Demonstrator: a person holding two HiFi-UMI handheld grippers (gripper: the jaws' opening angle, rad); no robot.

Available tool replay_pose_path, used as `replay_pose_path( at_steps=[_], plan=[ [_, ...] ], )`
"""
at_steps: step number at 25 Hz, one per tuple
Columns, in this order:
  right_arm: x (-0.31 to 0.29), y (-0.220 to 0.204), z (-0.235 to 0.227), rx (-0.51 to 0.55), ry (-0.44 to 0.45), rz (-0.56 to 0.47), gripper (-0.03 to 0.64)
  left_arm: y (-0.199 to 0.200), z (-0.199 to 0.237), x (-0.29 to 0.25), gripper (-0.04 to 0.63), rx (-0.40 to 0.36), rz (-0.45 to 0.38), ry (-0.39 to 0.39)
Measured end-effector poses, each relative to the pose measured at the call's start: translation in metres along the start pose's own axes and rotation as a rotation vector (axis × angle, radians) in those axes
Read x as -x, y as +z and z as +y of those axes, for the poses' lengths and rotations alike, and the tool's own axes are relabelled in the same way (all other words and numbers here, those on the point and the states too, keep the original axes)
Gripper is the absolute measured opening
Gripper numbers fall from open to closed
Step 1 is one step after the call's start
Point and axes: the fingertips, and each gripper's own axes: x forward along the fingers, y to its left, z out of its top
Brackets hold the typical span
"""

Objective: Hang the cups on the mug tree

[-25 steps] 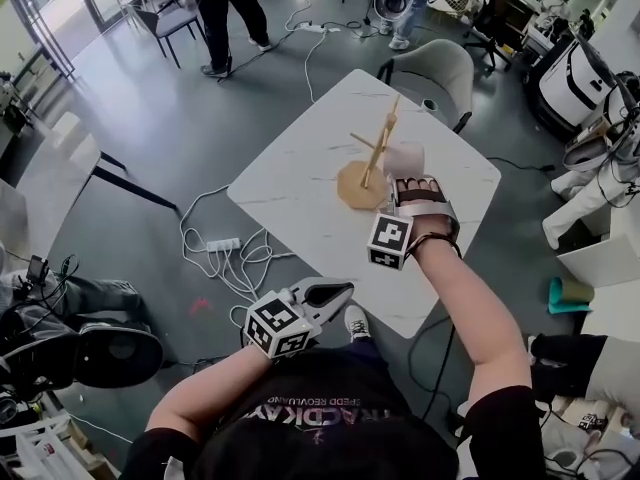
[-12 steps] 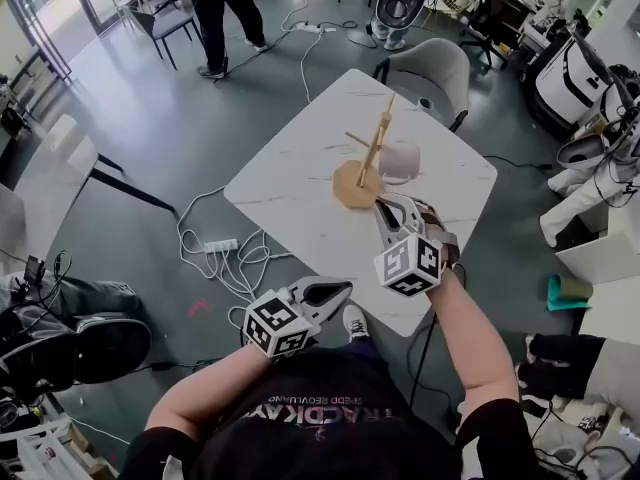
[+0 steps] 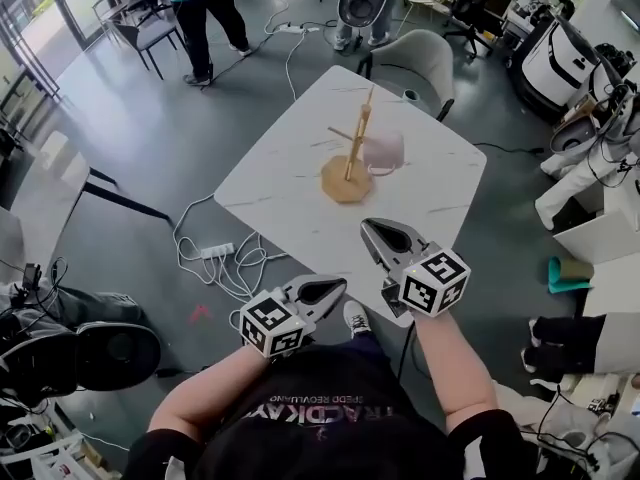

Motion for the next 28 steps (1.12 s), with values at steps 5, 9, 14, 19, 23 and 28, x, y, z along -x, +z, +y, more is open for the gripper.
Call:
replay_pose_path(
  at_steps=[5, 9, 14, 19, 23, 28],
  plan=[
    [0.020, -0.021, 0.016, -0.148, 0.000, -0.058, 0.011, -0.003, -0.005, 0.001, -0.003, 0.005, 0.011, -0.021],
    [0.032, -0.045, 0.031, -0.218, -0.001, -0.056, 0.011, -0.003, -0.008, 0.004, -0.003, 0.010, 0.008, -0.036],
    [0.042, -0.079, 0.050, -0.263, 0.010, -0.023, 0.011, -0.007, -0.005, 0.008, -0.003, 0.019, 0.004, -0.040],
    [0.044, -0.105, 0.076, -0.306, 0.028, 0.004, 0.011, -0.008, -0.005, 0.014, -0.003, 0.021, 0.006, -0.042],
    [0.043, -0.114, 0.088, -0.318, 0.041, -0.001, 0.011, -0.011, -0.005, 0.019, -0.003, 0.023, 0.008, -0.038],
    [0.042, -0.115, 0.093, -0.333, 0.048, -0.005, 0.011, -0.014, -0.007, 0.026, -0.003, 0.029, 0.007, -0.032]
  ],
)
